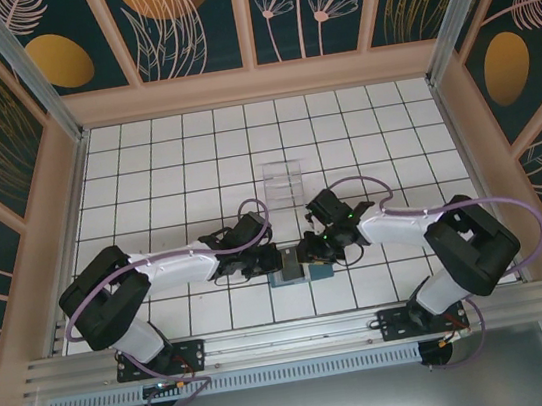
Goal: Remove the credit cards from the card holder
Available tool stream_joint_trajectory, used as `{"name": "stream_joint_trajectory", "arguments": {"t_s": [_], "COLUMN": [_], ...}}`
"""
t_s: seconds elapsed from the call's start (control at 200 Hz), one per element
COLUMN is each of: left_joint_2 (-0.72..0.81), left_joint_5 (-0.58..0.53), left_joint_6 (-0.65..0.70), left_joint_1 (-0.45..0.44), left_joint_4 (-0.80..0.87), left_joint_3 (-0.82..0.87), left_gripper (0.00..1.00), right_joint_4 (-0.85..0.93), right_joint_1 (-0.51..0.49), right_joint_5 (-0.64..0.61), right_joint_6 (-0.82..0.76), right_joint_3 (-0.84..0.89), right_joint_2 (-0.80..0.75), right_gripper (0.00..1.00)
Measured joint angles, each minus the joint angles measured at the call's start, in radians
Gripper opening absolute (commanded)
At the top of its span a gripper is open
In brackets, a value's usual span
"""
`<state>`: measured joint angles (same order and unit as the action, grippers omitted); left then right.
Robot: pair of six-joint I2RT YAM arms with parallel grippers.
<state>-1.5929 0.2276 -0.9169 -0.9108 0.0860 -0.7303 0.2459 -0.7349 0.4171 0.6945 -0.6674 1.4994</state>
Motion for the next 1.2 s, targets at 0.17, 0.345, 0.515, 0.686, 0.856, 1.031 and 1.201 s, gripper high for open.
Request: {"name": "stream_joint_trajectory", "arguments": {"t_s": [0.17,0.345,0.515,0.686,0.856,1.031,1.201], "left_joint_2": [0.0,0.0,0.0,0.0,0.0,0.0,0.0], "left_joint_5": [0.0,0.0,0.0,-0.001,-0.003,-0.01,-0.026], "left_joint_6": [0.0,0.0,0.0,0.006,0.006,0.007,0.013], "left_joint_1": [0.0,0.0,0.0,0.0,0.0,0.0,0.0], "left_joint_4": [0.0,0.0,0.001,0.002,0.008,0.026,0.05], "left_joint_3": [0.0,0.0,0.0,-0.004,-0.007,-0.013,-0.022], "left_gripper": [0.15,0.15,0.16,0.21,0.2,0.19,0.19], "right_joint_4": [0.0,0.014,0.03,0.031,0.028,0.027,0.027], "right_joint_1": [-0.007,-0.015,-0.02,-0.022,-0.025,-0.026,-0.026], "right_joint_5": [0.0,-0.008,-0.024,-0.03,-0.032,-0.035,-0.046], "right_joint_6": [0.0,0.0,0.0,0.0,0.0,0.0,0.001], "right_joint_3": [-0.011,-0.026,-0.035,-0.035,-0.035,-0.035,-0.035], "right_joint_2": [0.01,0.023,0.029,0.029,0.029,0.024,0.017], "right_gripper": [0.36,0.35,0.31,0.27,0.22,0.19,0.19]}}
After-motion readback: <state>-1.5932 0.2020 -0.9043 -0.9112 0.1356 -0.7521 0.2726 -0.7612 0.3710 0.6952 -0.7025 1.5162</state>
